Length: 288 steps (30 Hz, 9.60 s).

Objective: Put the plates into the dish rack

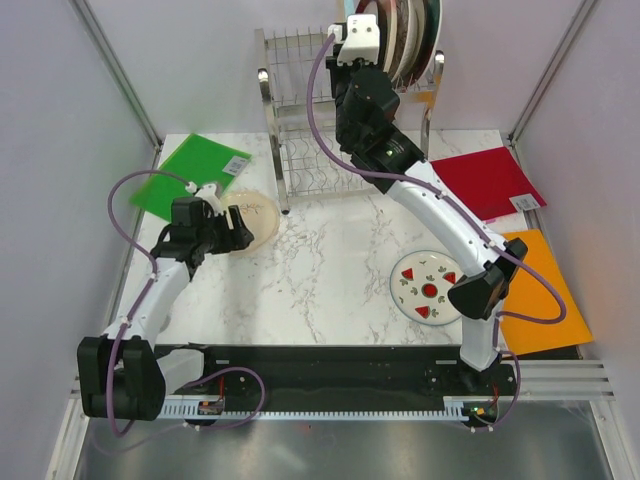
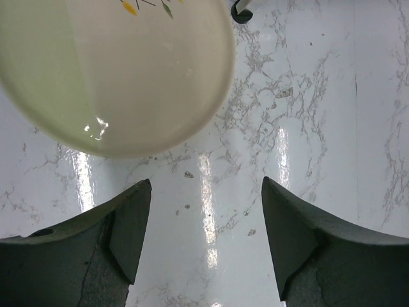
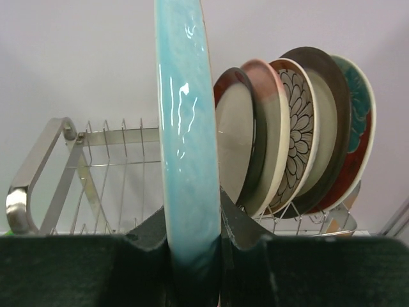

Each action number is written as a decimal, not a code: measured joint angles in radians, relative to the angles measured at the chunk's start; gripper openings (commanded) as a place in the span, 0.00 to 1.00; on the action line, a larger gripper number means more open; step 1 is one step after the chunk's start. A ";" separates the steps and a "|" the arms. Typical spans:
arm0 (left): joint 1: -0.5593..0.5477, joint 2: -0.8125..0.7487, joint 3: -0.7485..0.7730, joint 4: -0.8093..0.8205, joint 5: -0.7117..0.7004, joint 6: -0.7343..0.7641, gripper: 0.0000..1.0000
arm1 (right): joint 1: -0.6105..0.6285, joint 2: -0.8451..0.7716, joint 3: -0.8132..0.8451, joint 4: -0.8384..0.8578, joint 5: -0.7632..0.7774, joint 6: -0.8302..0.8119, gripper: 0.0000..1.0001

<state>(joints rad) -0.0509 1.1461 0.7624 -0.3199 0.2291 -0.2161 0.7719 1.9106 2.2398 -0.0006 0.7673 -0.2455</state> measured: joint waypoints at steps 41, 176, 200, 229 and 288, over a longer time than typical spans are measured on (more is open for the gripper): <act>0.000 0.091 -0.055 0.113 0.064 -0.029 0.75 | -0.172 0.278 0.227 -0.084 -0.187 0.017 0.00; 0.042 0.375 -0.042 -0.130 0.167 -0.229 0.02 | -0.215 0.241 -1.096 0.309 -1.702 0.940 0.46; 0.031 -0.163 0.005 -0.020 -0.063 -0.111 0.54 | -0.311 -0.176 -0.527 -0.669 -1.474 0.278 0.00; 0.031 -0.163 -0.138 0.048 -0.018 -0.114 0.50 | -0.045 -0.083 -0.131 0.061 -0.076 0.073 0.00; 0.004 -0.063 -0.171 0.164 0.047 -0.119 0.56 | -0.093 0.123 0.039 0.050 -0.140 0.039 0.56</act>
<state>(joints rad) -0.0471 1.0836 0.5911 -0.1558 0.2760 -0.3351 0.6788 2.0335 2.2791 0.0498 0.6277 -0.2062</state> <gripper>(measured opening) 0.551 0.518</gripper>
